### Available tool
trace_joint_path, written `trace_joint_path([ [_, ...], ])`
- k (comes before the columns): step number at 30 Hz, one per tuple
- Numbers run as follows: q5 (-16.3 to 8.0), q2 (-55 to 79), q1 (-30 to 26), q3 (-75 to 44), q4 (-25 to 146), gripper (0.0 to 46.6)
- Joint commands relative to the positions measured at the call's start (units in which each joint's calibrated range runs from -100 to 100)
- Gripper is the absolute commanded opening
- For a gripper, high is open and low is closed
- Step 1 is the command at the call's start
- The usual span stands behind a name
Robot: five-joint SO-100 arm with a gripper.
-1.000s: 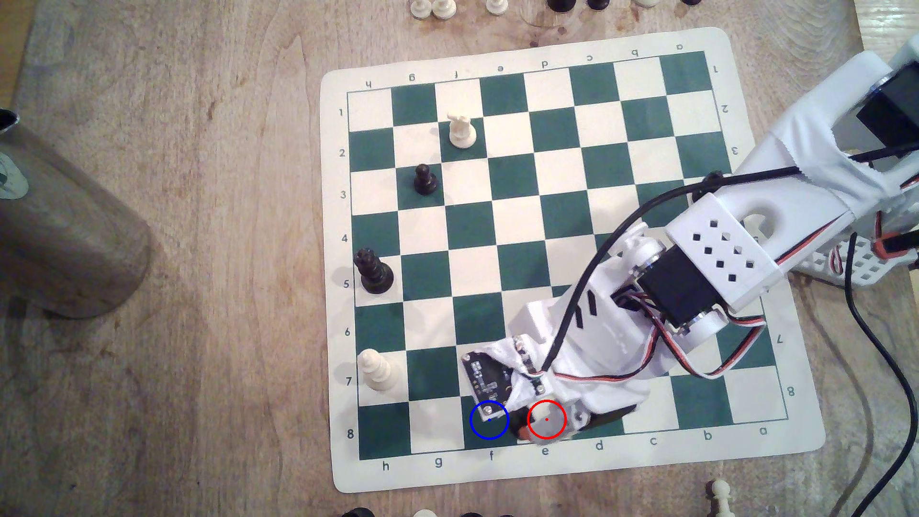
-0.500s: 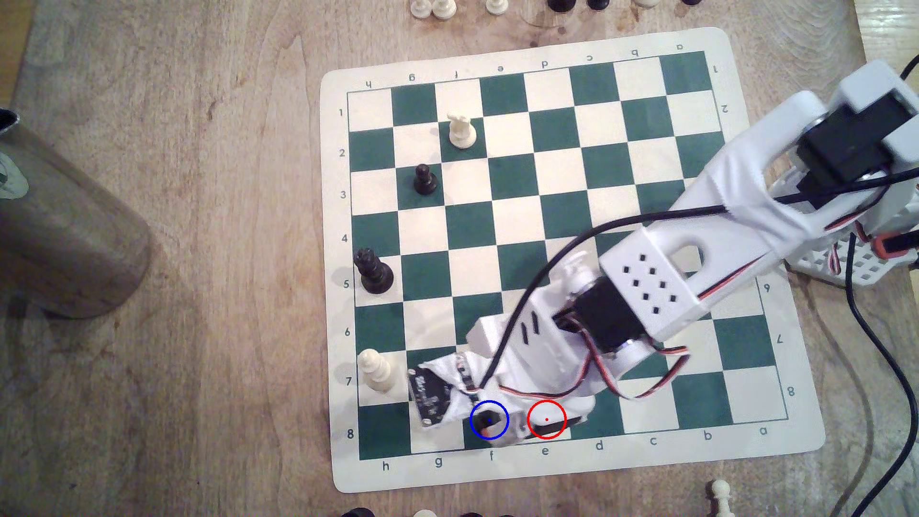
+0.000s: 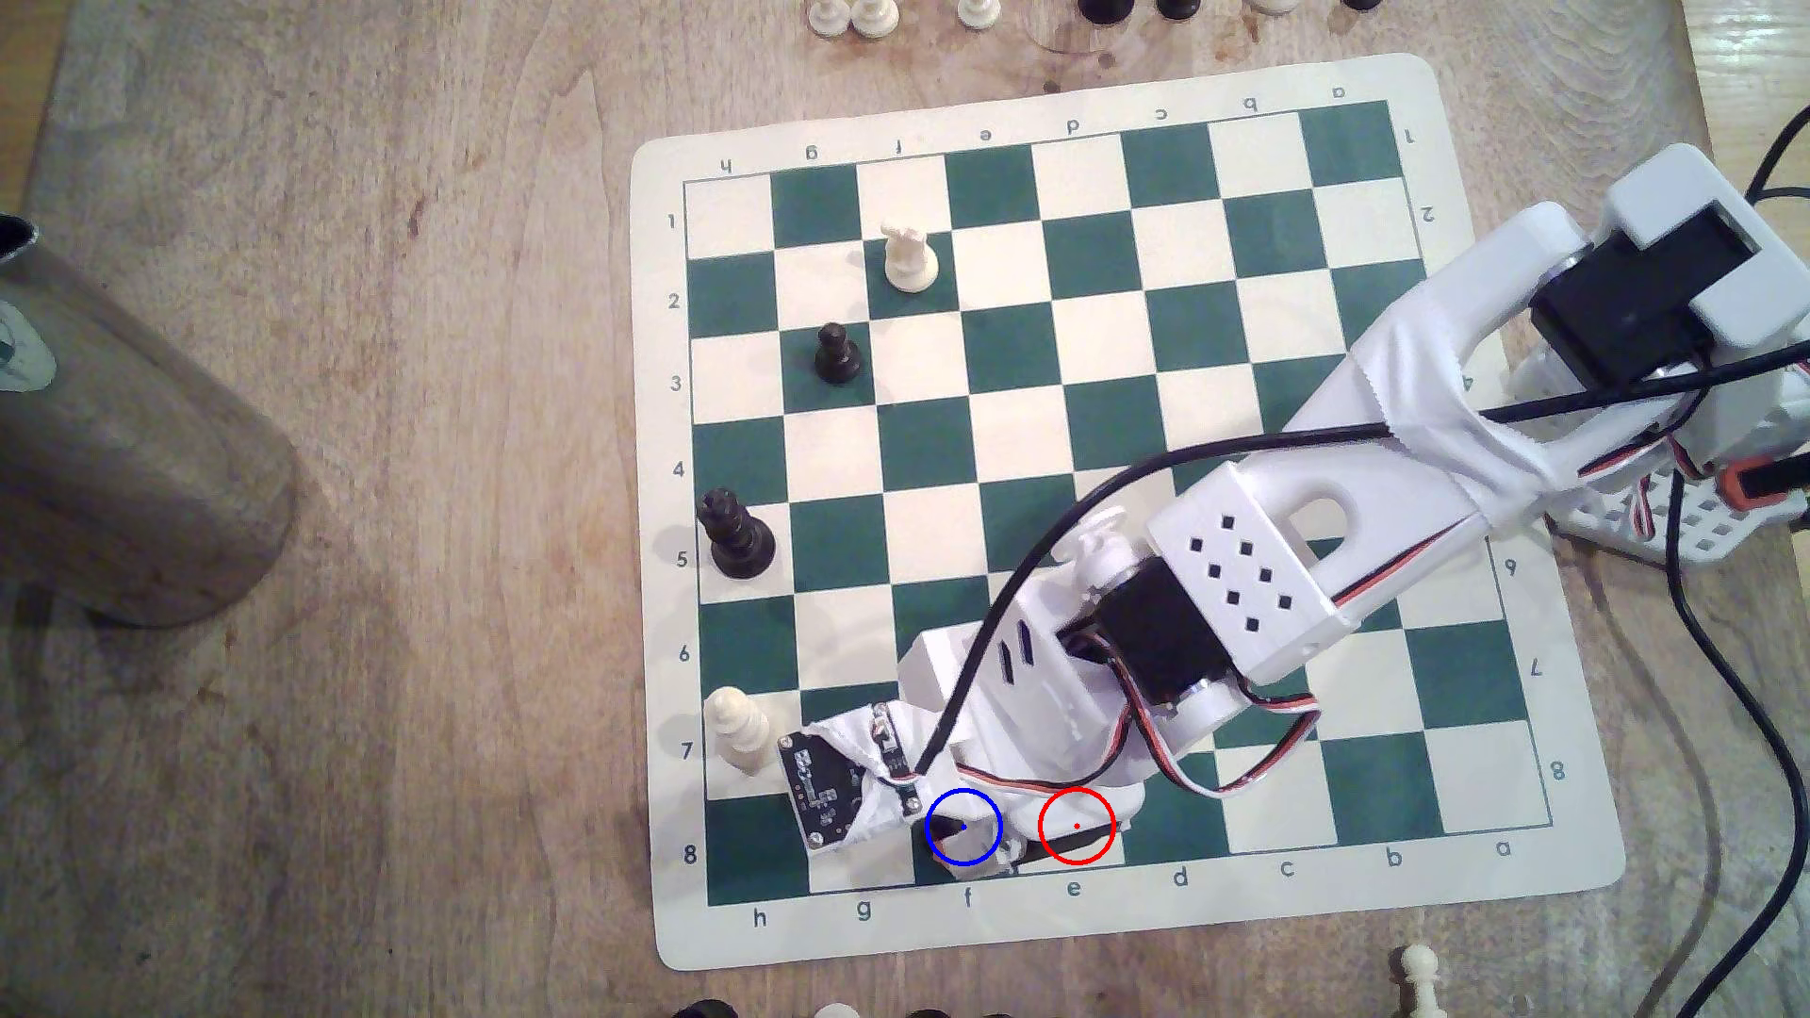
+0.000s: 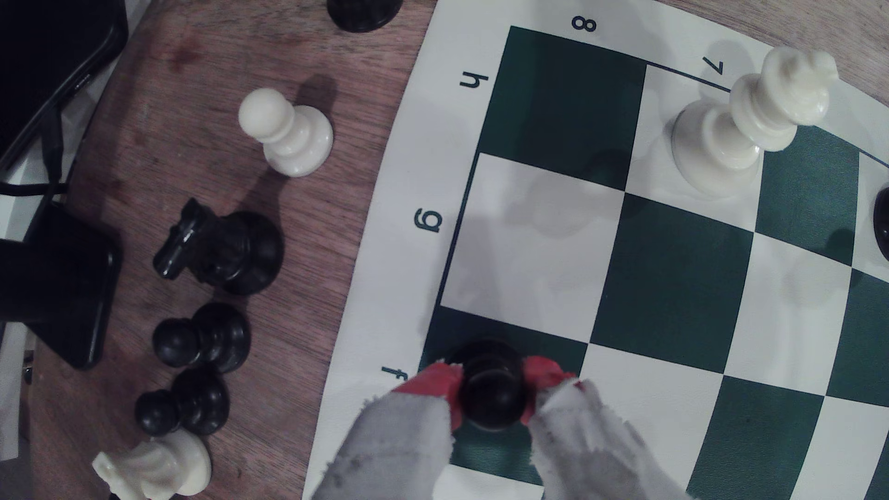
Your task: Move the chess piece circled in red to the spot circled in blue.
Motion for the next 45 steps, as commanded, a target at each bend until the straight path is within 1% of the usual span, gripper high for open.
trace_joint_path([
  [1,0.3,-1.7,0.2,-4.6,0.5,0.7],
  [4,0.3,-1.3,0.2,-4.6,1.4,1.9],
  [16,0.4,-0.2,0.2,-4.6,1.6,1.8],
  [18,0.4,0.4,0.1,-4.9,1.8,2.6],
  [20,0.4,0.6,0.0,-5.0,2.2,5.8],
  [21,0.3,0.6,0.1,-5.1,2.6,11.7],
  [22,0.1,0.6,0.2,-5.2,2.8,15.4],
  [25,-0.3,-0.3,0.2,-5.4,3.8,20.1],
  [26,0.0,-1.6,0.5,-5.4,4.8,21.9],
  [30,0.1,-5.6,0.9,-5.1,8.3,24.5],
  [35,0.0,-12.3,0.6,-3.0,11.7,26.3],
  [41,-0.6,-21.5,-0.1,0.1,13.7,27.1],
  [45,-1.0,-30.3,-0.5,5.7,14.3,27.6],
])
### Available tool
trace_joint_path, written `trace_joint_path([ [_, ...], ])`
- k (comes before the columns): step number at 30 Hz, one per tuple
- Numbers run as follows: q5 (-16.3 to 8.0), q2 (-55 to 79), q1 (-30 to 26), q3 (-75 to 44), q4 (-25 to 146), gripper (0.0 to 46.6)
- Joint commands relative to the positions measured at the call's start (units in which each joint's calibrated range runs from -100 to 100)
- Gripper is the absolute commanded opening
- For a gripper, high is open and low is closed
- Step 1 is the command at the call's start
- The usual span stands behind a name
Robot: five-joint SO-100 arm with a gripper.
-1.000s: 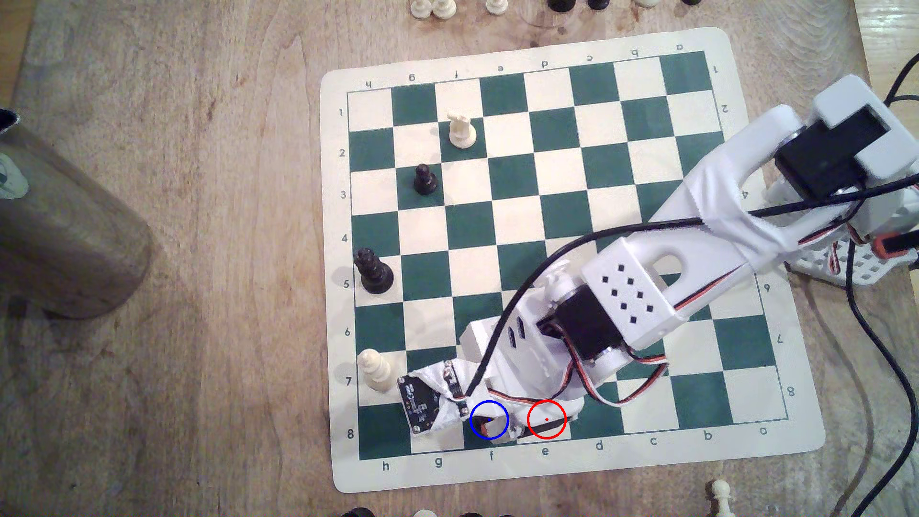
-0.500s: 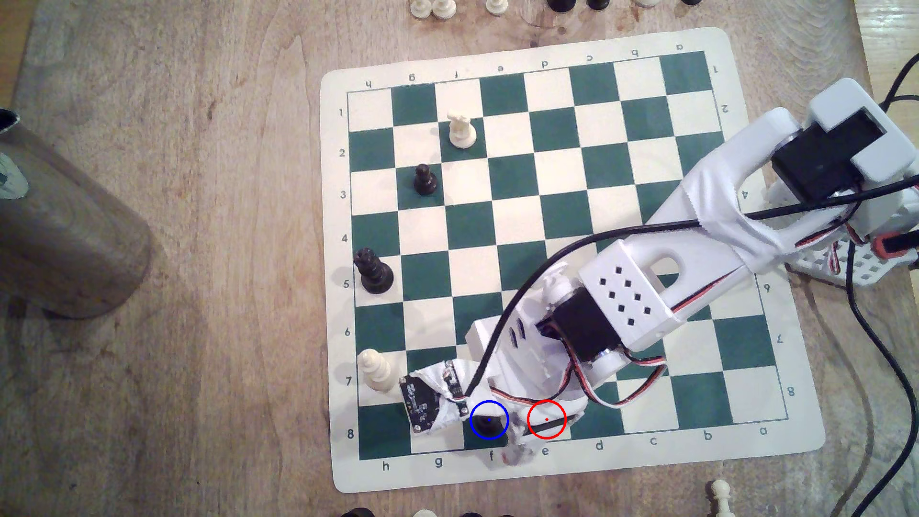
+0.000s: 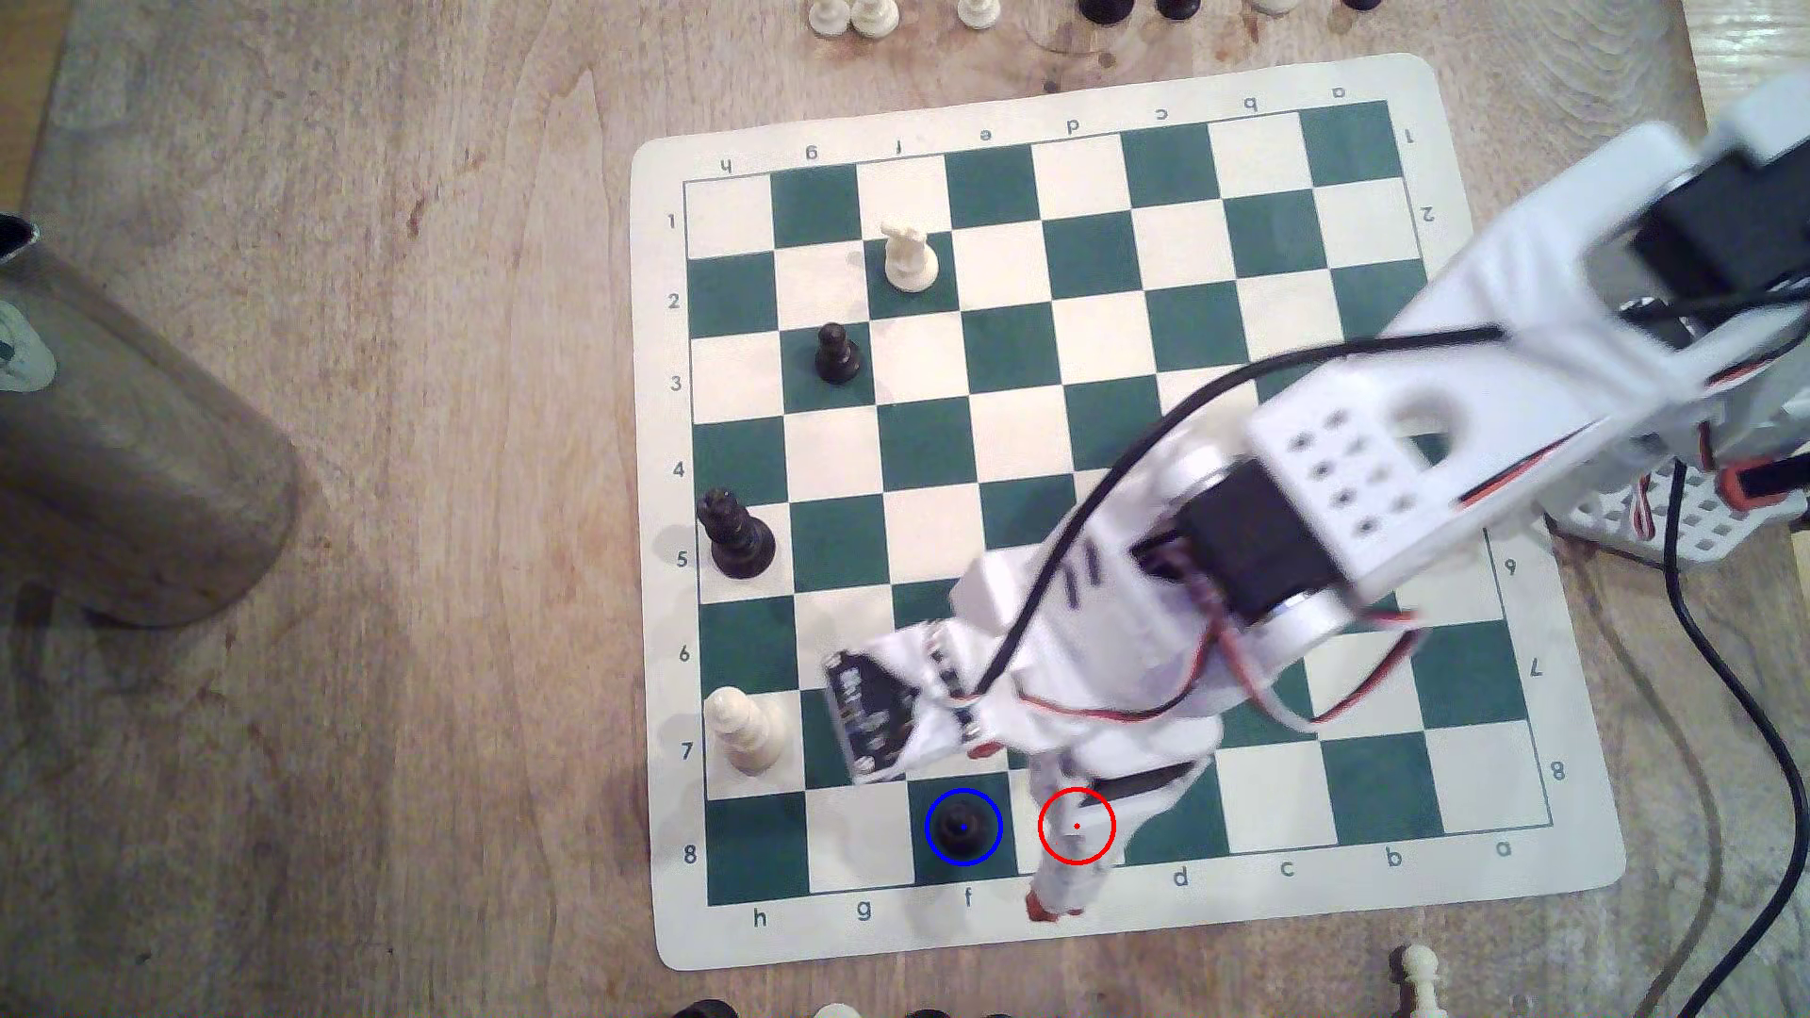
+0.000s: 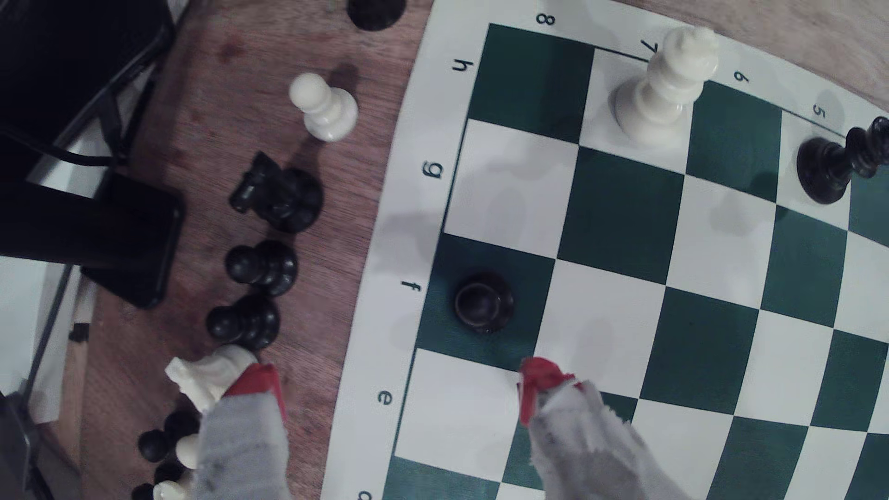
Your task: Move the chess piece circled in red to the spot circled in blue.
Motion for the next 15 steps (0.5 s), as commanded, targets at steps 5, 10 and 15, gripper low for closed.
trace_joint_path([
  [5,-0.4,-24.0,-0.1,11.7,3.0,26.2],
  [10,-0.4,-36.7,2.1,19.3,6.8,25.3],
  [15,-0.2,-49.6,5.2,29.0,9.6,24.1],
])
